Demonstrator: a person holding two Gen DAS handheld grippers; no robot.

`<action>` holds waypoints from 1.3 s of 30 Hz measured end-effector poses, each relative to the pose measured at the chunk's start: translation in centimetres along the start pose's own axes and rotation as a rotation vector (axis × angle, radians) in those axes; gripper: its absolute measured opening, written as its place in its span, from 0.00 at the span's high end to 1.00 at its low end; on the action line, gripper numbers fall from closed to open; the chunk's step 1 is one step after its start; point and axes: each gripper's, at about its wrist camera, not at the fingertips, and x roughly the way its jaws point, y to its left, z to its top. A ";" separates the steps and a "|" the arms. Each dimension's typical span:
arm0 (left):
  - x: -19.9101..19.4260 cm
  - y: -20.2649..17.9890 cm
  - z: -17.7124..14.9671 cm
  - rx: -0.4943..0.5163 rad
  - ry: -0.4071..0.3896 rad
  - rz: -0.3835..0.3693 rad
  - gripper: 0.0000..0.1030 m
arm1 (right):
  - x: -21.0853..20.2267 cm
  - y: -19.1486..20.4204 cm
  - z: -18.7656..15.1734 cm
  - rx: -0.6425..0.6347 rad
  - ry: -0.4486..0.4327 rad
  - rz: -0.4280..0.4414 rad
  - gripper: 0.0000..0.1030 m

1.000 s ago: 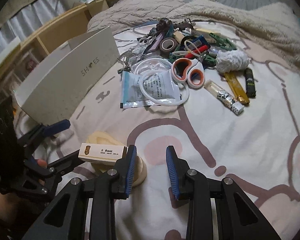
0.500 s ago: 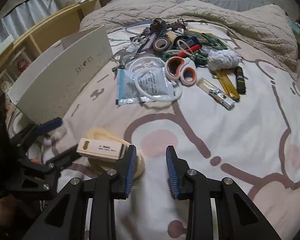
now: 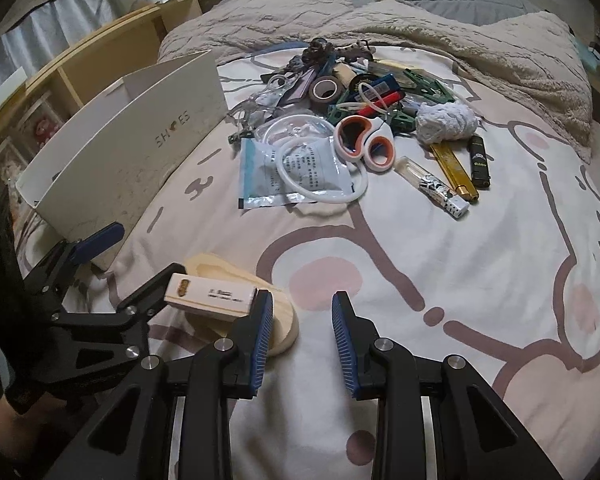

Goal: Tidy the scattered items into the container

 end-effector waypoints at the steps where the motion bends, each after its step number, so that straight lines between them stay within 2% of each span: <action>1: 0.0 -0.1 0.0 0.005 -0.002 0.001 0.05 | 0.0 0.1 0.0 -0.002 0.000 -0.018 0.69; 8: -0.2 -0.8 0.1 0.029 -0.016 0.016 0.05 | 0.0 0.6 -0.1 -0.010 -0.008 -0.061 0.69; 14: -0.3 -0.6 0.2 0.024 -0.007 0.008 0.05 | -0.7 -0.7 0.1 0.050 -0.033 -0.044 0.69; 18: -0.4 -0.1 0.1 0.006 0.006 0.010 0.05 | -1.5 -0.9 0.1 0.064 -0.079 0.022 0.69; 19: -0.4 0.0 0.1 0.001 0.013 0.010 0.05 | -1.6 -0.5 0.0 0.048 -0.084 0.037 0.61; 20: -0.5 0.1 0.0 -0.003 0.020 0.009 0.05 | -1.7 -0.1 0.0 0.034 -0.089 0.046 0.43; 22: -0.7 0.2 -0.1 0.001 0.030 0.006 0.05 | -1.8 0.9 -0.2 -0.001 -0.111 0.071 0.29; 26: -0.9 -0.1 -0.5 0.029 0.042 -0.002 0.05 | -1.6 2.3 -0.3 -0.035 -0.105 0.084 0.29; 33: -1.1 -1.3 -1.7 0.074 0.062 -0.065 0.03 | -0.1 2.9 -0.2 0.005 -0.062 0.115 0.29; 39: -0.7 -1.7 -2.1 0.051 0.082 -0.127 0.02 | 0.5 3.4 -0.4 -0.021 -0.068 0.067 0.30</action>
